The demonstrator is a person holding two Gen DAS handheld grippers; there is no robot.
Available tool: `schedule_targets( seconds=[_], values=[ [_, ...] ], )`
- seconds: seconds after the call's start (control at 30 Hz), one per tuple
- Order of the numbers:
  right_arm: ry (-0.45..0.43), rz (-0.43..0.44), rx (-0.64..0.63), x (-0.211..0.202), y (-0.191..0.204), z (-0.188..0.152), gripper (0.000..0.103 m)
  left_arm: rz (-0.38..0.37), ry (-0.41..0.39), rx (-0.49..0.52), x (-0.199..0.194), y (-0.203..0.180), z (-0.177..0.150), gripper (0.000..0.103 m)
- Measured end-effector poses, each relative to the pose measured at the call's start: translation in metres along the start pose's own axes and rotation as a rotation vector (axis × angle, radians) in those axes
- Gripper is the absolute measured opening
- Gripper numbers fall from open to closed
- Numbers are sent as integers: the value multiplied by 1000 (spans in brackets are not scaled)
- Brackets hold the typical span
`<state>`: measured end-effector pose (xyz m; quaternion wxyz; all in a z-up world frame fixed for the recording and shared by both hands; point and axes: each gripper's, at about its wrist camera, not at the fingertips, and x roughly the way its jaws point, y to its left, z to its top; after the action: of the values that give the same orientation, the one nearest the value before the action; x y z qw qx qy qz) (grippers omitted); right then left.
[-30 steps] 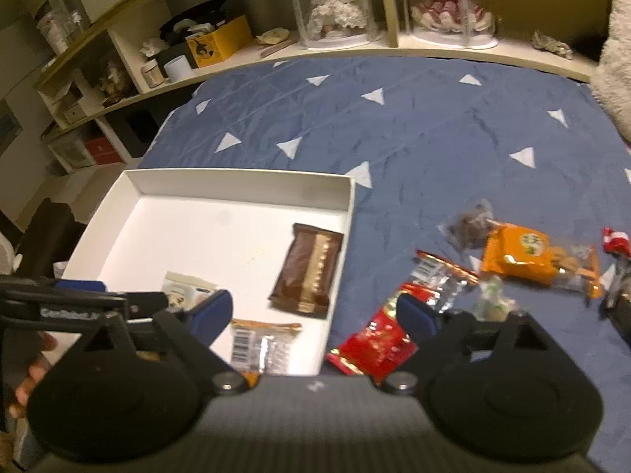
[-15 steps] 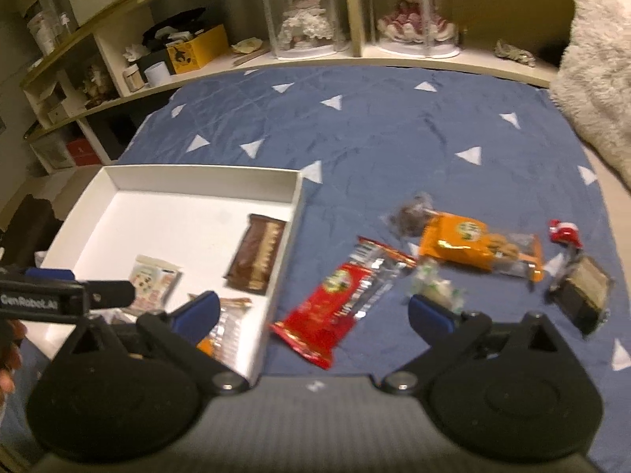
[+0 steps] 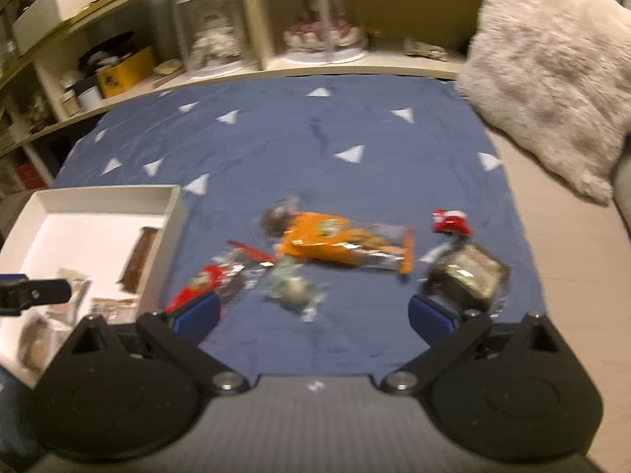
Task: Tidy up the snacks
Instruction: 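Grasp the clear square cookie packet with the right tool while the left tool moves toward the red bar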
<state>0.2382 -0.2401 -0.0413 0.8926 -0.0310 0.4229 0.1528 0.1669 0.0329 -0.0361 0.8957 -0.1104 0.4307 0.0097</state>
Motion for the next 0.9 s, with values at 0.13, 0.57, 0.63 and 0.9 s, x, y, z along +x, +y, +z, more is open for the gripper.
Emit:
schedule_targets(
  seconds=[0.13,0.57,0.63,0.9],
  values=[
    [-28,-45,39,7,-28,-2,102,-52,-34,65,7,-23,0,103],
    [-68,-172,312,41,-115,-1,102,-89,-80,301,48,-74,-4,103],
    [-65,-178,381,48,-124,0,102,-101,-71,320,53,-76,-5,103],
    [-19,-159,691,86,-151,0,102,-121,-40,423,66,-84,-4,103]
  ],
)
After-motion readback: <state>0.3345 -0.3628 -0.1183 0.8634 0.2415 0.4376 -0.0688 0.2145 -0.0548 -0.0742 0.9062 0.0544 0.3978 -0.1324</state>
